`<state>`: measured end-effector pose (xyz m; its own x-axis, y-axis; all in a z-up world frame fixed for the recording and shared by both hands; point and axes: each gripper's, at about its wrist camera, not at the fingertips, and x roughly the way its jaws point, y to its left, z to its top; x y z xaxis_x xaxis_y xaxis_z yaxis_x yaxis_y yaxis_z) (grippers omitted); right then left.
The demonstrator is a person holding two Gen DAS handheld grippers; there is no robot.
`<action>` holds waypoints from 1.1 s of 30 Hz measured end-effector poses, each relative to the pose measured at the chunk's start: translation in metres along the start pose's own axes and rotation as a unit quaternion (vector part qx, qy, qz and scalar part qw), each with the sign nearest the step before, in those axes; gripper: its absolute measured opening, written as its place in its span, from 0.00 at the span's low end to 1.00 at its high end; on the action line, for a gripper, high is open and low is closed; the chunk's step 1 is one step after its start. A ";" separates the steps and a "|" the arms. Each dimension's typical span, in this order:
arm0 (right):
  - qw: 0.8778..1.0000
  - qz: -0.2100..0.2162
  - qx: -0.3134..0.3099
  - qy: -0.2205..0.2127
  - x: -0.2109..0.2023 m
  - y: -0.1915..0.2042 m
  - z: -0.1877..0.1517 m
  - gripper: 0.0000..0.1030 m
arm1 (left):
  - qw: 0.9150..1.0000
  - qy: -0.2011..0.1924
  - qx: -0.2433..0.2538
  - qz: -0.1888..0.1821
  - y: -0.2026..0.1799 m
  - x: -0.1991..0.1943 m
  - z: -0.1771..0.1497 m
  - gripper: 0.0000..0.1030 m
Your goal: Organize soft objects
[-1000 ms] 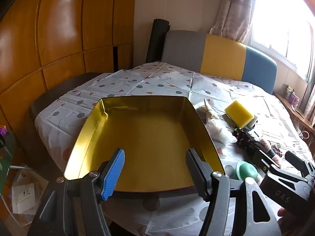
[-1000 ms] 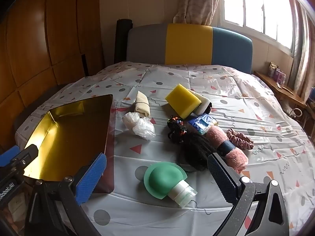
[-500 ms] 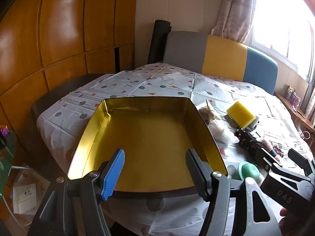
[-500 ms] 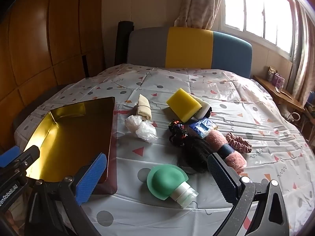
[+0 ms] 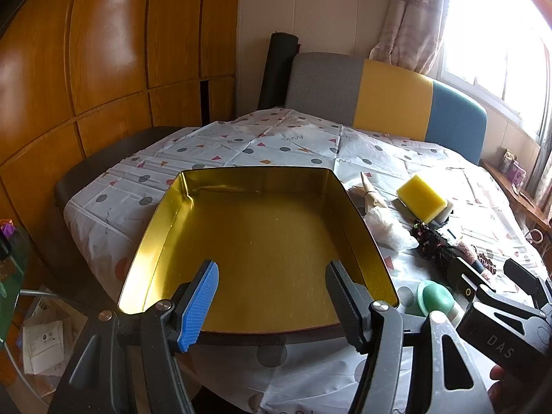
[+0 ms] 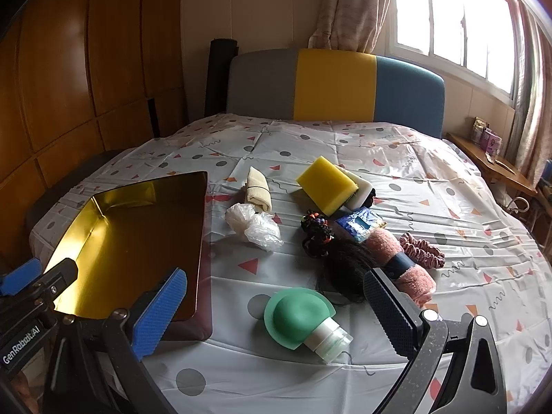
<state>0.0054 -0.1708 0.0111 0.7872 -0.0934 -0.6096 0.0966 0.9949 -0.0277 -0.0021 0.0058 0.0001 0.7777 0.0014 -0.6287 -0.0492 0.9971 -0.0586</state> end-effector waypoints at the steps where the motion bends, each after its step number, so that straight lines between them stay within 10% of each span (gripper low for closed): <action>1: 1.000 0.001 0.000 0.001 0.000 0.000 0.000 1.00 | 1.000 0.001 0.000 0.000 0.000 0.000 0.000 0.63; 33: 1.000 0.003 -0.003 0.000 -0.001 0.003 0.000 1.00 | 1.000 0.009 0.000 0.001 0.000 0.002 -0.002 0.63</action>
<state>0.0048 -0.1673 0.0113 0.7873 -0.0878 -0.6103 0.0887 0.9956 -0.0289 -0.0016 0.0062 -0.0026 0.7657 0.0016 -0.6432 -0.0502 0.9971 -0.0574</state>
